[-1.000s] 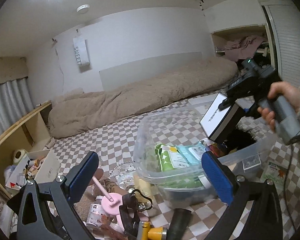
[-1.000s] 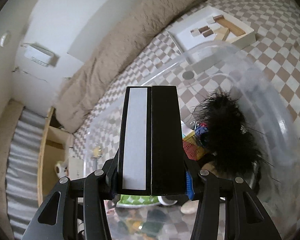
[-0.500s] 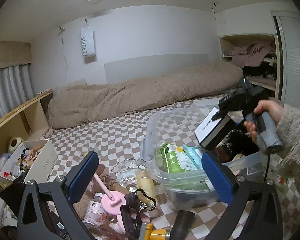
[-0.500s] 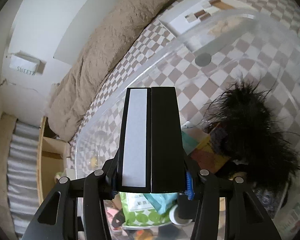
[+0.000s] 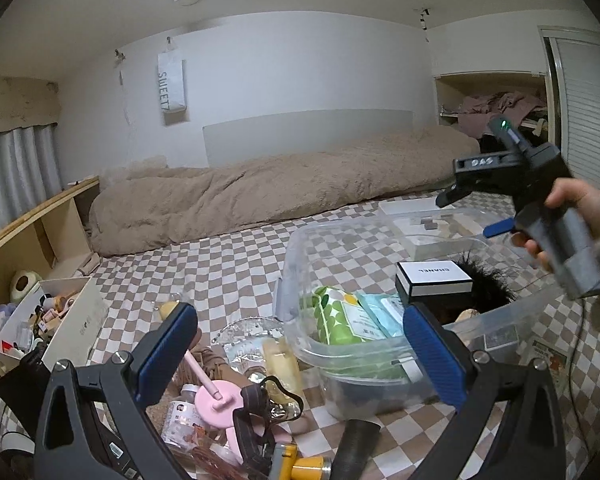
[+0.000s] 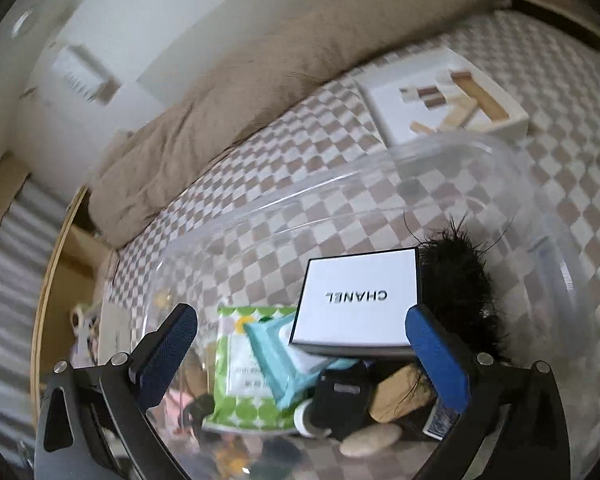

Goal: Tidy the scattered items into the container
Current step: 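Lower the CHANEL box into the clear plastic box and open the right tool, then withdraw the right tool from the plastic box toward the scattered items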

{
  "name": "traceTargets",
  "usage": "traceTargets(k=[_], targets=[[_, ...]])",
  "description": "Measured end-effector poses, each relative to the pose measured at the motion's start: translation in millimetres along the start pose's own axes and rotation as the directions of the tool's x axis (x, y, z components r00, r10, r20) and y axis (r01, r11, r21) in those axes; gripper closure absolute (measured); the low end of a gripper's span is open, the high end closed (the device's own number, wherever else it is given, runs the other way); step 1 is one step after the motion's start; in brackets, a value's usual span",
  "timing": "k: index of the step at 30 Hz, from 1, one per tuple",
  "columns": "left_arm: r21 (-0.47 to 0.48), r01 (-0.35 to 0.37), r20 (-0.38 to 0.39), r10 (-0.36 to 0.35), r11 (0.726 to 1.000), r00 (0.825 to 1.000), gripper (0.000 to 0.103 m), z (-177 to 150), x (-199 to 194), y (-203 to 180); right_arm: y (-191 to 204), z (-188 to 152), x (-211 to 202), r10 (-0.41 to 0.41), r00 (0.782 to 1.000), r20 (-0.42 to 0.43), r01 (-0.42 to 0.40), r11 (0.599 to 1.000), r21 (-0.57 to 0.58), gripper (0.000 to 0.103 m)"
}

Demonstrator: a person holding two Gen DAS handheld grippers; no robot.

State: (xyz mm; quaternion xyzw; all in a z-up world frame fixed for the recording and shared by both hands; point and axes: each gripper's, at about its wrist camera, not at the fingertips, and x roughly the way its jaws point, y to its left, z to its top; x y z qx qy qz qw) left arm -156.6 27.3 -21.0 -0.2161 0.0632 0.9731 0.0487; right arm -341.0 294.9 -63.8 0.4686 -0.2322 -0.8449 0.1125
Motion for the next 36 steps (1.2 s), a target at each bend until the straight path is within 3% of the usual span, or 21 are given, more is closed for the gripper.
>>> traceTargets(k=[6, 13, 21, 25, 30, 36], targets=[[-0.033, 0.03, -0.019, -0.031, 0.999, 0.999, 0.0, 1, -3, 1, 15, -21, -31, 0.04, 0.999, -0.001, -0.04, 0.994, -0.103, 0.0], [-0.093, 0.04, -0.003, -0.04, 0.995, 0.999, 0.0, 3, -13, 10, 35, -61, -82, 0.121, 0.984, 0.129, -0.078, 0.953, -0.293, 0.0], [-0.18, 0.057, -0.019, -0.062, 0.982, 0.998, 0.0, -3, -27, 26, 33, -107, -119, 0.187, 0.961, 0.205, -0.098, 0.92, -0.378, 0.0], [-0.155, 0.032, -0.044, -0.04, 0.987, 0.998, 0.0, -11, -32, 25, 26, -129, -131, 0.194, 0.951, 0.243, -0.082, 0.911, -0.405, 0.0], [-0.181, 0.041, -0.118, -0.063, 0.983, 0.991, 0.0, -25, -34, 29, 15, -151, -135, 0.178, 0.946, 0.272, -0.042, 0.897, -0.44, 0.0], [-0.171, 0.023, -0.18, -0.054, 0.985, 0.982, 0.0, -45, -41, 33, -7, -179, -133, 0.109, 0.941, 0.321, 0.062, 0.875, -0.48, 0.0]])
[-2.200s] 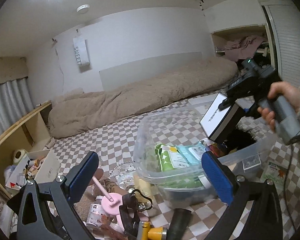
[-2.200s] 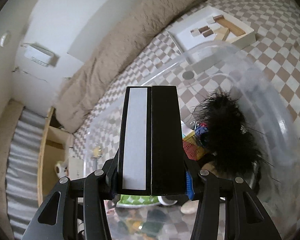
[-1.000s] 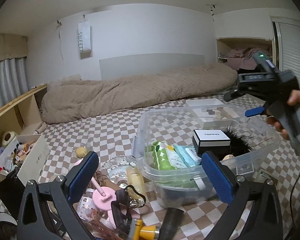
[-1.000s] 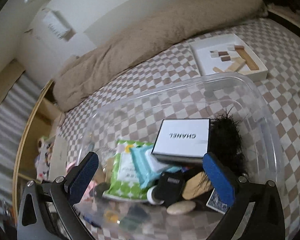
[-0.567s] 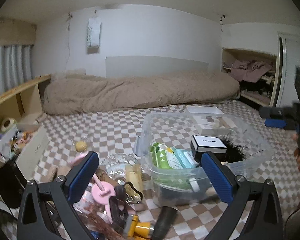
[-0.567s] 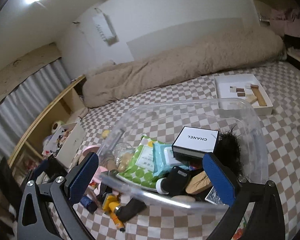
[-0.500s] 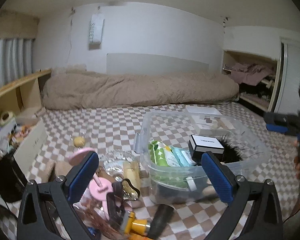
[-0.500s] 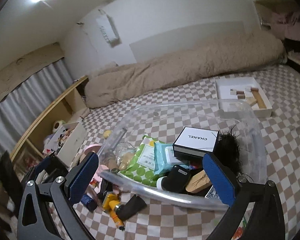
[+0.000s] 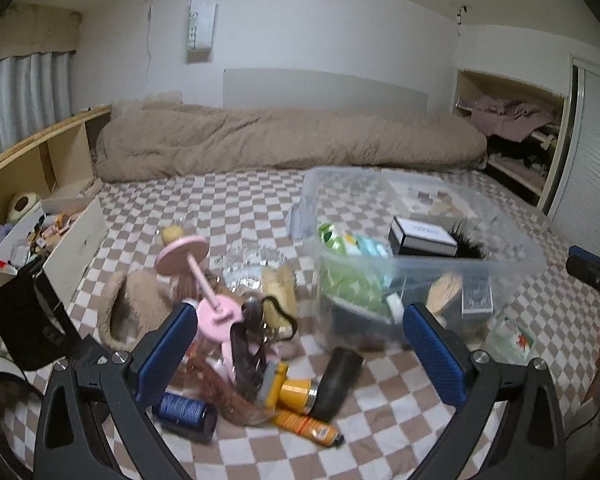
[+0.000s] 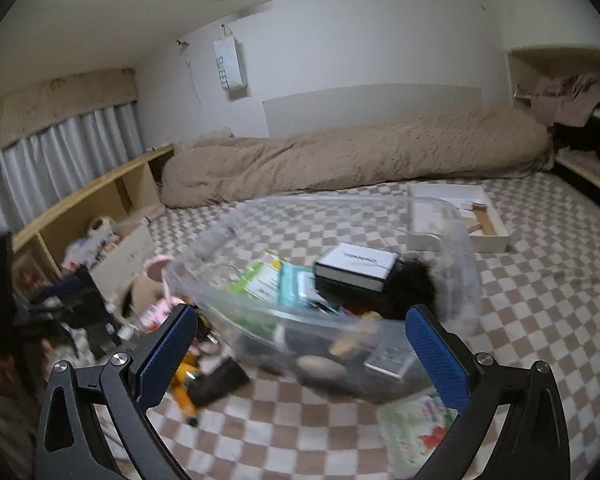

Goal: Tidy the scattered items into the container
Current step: 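Withdraw the right tool from the plastic box toward the scattered items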

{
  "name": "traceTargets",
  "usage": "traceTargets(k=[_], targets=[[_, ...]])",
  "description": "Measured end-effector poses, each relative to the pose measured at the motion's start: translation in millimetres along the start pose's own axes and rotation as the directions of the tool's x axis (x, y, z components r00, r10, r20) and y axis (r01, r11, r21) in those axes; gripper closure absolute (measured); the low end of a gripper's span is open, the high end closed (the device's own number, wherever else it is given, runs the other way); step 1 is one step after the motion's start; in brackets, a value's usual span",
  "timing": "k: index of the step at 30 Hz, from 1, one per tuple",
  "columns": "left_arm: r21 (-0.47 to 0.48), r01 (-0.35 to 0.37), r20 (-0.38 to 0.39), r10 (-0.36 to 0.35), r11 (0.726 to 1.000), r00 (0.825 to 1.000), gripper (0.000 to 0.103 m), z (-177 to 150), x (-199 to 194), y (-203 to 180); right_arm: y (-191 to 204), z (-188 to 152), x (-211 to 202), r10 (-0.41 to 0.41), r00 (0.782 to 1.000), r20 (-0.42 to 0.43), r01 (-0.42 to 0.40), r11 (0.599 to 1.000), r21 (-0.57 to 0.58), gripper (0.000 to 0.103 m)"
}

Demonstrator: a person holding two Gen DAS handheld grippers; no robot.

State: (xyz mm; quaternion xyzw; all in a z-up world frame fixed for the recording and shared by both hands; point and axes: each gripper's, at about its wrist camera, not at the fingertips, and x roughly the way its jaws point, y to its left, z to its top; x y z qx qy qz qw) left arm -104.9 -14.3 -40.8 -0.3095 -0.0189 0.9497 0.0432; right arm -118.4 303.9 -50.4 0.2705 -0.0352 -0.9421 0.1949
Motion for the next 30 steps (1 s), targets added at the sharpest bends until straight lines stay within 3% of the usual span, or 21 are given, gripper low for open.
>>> traceTargets(k=[7, 12, 23, 30], targets=[[-0.013, -0.059, -0.109, 0.057, 0.998, 0.992, 0.0, -25, 2, 16, -11, -39, -1, -0.06, 0.998, -0.011, 0.06, 0.998, -0.024, 0.0], [-0.008, -0.112, -0.192, 0.108, 0.994, 0.975, 0.0, -47, 6, 25, -13, -65, 4, -0.068, 0.996, -0.056, 0.067, 0.998, -0.016, 0.0], [-0.019, -0.167, -0.37, 0.149, 0.986, 0.917, 0.0, -104, 17, 26, 4, -110, 13, -0.044, 0.993, -0.109, 0.044, 0.999, -0.008, 0.0], [-0.052, -0.235, -0.461, 0.186, 0.97, 0.868, 0.0, -136, 23, 25, 17, -135, 23, -0.001, 0.986, -0.165, -0.001, 1.0, -0.011, 0.0]])
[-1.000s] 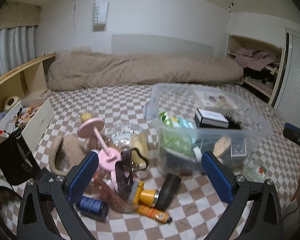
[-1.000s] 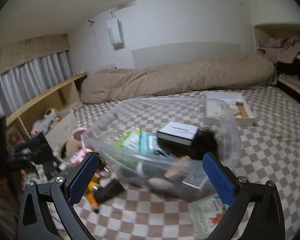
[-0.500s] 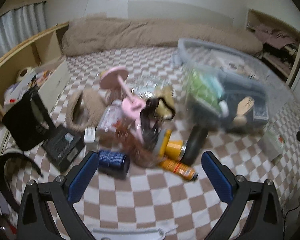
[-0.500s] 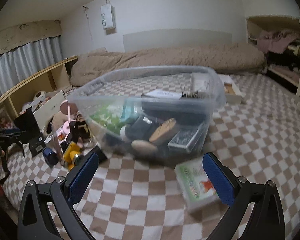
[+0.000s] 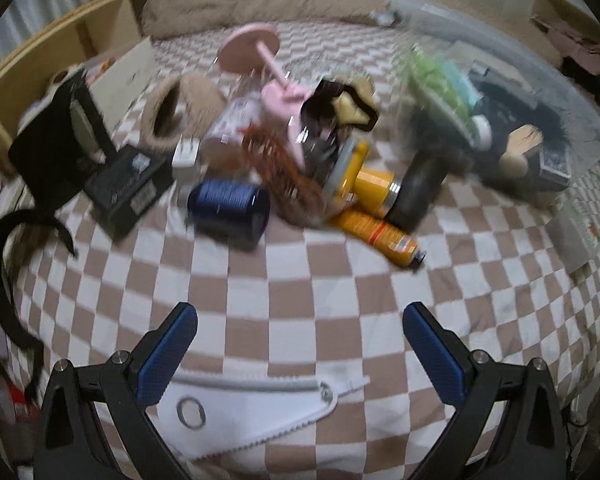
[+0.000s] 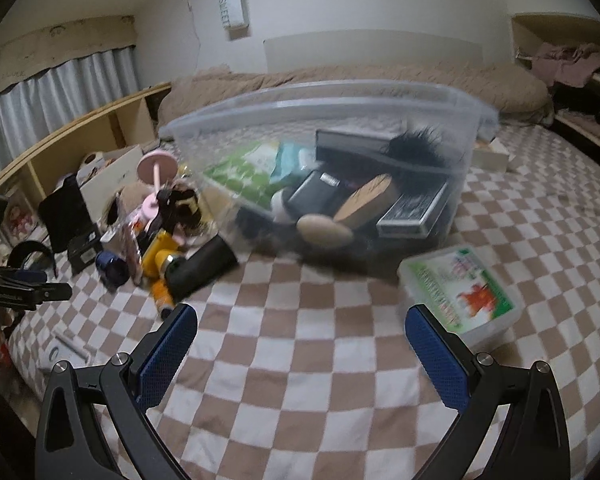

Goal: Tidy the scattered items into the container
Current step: 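Withdraw the right tool from the plastic box toward the scattered items, then move the left tool to the white serrated scraper and close on it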

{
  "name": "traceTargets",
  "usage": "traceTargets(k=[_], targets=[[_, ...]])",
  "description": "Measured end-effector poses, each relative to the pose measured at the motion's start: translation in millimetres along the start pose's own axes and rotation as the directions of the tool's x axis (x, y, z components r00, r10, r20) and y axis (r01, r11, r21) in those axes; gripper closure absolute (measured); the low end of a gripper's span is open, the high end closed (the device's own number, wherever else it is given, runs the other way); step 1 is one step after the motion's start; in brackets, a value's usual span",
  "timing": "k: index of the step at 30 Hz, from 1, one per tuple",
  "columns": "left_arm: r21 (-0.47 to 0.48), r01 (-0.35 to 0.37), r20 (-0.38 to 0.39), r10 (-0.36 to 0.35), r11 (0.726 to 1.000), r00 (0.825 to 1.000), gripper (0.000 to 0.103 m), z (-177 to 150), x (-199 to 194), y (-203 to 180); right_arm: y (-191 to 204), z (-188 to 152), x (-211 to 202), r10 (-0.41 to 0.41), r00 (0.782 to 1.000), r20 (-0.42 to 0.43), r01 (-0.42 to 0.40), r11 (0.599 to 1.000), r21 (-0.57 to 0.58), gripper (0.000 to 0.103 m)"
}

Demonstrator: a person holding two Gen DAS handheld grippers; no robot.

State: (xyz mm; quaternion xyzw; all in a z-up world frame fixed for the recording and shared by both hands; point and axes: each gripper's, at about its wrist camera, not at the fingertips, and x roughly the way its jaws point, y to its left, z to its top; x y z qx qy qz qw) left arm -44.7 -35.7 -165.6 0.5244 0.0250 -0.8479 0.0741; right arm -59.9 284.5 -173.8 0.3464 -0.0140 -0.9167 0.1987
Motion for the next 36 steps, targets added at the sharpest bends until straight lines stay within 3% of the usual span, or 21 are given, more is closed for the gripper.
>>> traceTargets(k=[9, 11, 16, 20, 23, 26, 28, 31, 36], targets=[[-0.075, 0.07, -0.116, -0.078, 0.995, 0.99, 0.0, -23, 27, -16, 3, -26, 14, 0.032, 0.998, -0.062, -0.03, 0.999, 0.032, 0.0], [-0.091, 0.049, -0.127, -0.06, 0.995, 0.99, 0.0, -29, 32, -17, 3, -34, 16, 0.031, 0.996, -0.078, -0.029, 0.999, 0.034, 0.0], [-0.078, -0.083, -0.131, 0.072, 0.993, 0.989, 0.0, -40, 39, -16, -2, -50, 23, 0.038, 0.991, -0.126, -0.031, 0.998, 0.057, 0.0], [-0.126, -0.11, -0.161, 0.089, 0.986, 0.983, 0.0, -49, 45, -9, -5, -57, 28, 0.047, 0.988, -0.145, -0.036, 0.996, 0.078, 0.0], [-0.176, -0.043, -0.205, 0.006, 0.983, 0.979, 0.0, -53, 53, -8, -3, -59, 31, 0.052, 0.986, -0.156, -0.041, 0.996, 0.075, 0.0], [-0.196, 0.042, -0.256, -0.092, 0.98, 0.962, 0.0, -55, 63, -15, 1, -61, 33, 0.054, 0.985, -0.165, -0.045, 0.997, 0.058, 0.0], [-0.156, 0.064, -0.256, -0.103, 0.986, 0.961, 0.0, -53, 64, -25, 4, -62, 34, 0.055, 0.984, -0.169, -0.047, 0.998, 0.049, 0.0], [-0.121, 0.148, -0.248, -0.174, 0.982, 0.953, 0.0, -50, 63, -42, 6, -63, 34, 0.056, 0.983, -0.175, -0.05, 0.998, 0.042, 0.0], [-0.064, 0.17, -0.24, -0.18, 0.983, 0.954, 0.0, -47, 65, -59, 4, -62, 34, 0.051, 0.983, -0.176, -0.043, 0.998, 0.05, 0.0]])
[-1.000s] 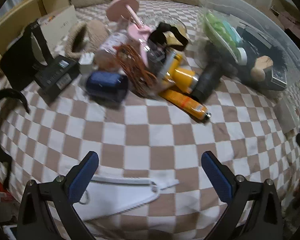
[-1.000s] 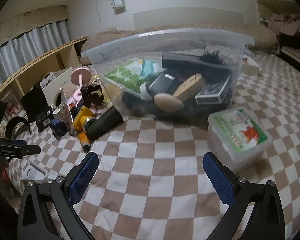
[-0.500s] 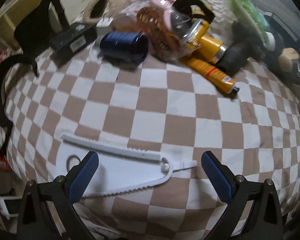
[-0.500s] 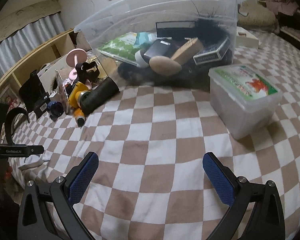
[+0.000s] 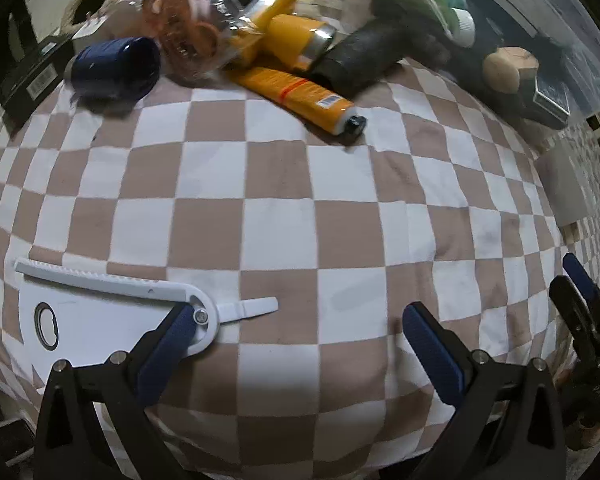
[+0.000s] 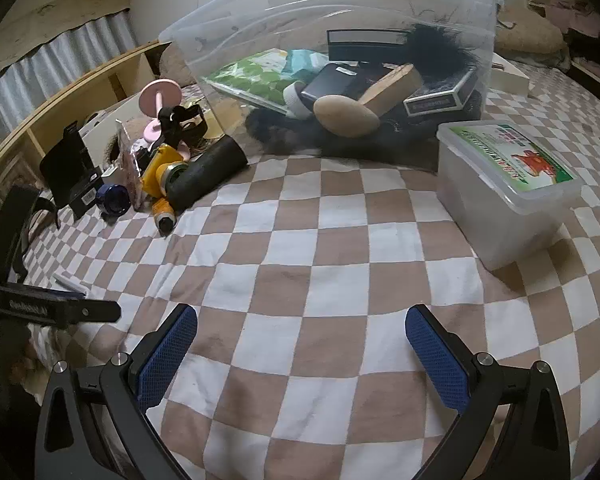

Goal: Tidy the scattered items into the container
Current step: 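Move the left tool to the white serrated scraper and close on it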

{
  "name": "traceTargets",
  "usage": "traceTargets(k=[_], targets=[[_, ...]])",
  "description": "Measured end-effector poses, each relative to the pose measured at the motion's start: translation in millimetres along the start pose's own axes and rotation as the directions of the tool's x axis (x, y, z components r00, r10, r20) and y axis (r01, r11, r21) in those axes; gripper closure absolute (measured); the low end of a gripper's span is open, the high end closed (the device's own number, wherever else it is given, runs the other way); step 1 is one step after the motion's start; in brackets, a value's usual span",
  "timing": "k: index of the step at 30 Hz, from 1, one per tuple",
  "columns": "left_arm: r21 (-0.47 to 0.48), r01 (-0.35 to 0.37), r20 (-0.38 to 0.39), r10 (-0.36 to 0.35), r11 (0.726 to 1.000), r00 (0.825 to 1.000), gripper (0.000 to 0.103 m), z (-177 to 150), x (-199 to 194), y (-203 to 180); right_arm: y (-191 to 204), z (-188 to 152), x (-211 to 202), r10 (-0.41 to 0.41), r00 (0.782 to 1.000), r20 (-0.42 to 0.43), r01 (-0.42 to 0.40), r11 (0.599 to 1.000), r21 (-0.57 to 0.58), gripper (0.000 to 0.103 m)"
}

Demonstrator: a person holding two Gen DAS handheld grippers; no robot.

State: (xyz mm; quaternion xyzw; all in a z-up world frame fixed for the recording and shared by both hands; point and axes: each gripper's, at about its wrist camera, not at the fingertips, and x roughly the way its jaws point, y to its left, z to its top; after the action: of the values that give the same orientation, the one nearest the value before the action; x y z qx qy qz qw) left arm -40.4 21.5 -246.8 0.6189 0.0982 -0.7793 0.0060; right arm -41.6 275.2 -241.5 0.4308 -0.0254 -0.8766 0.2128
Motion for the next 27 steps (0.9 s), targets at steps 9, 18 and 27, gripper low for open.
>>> traceTargets(k=[9, 18, 27], targets=[[0.047, 0.24, 0.01, -0.24, 0.97, 0.971, 0.0, 7, -1, -42, -24, 3, -6, -0.028, 1.0, 0.001, 0.028, 0.998, 0.064, 0.0], [0.137, 0.476, -0.089, -0.468, 0.869, 0.879, 0.0, 1, -13, -74, -45, 6, -15, -0.05, 0.999, 0.008, 0.048, 0.989, 0.141, 0.0], [-0.058, 0.28, 0.105, -0.273, 0.958, 0.956, 0.0, 5, -45, 15, 24, 6, 7, -0.004, 0.999, -0.044, -0.004, 0.983, -0.182, 0.0]])
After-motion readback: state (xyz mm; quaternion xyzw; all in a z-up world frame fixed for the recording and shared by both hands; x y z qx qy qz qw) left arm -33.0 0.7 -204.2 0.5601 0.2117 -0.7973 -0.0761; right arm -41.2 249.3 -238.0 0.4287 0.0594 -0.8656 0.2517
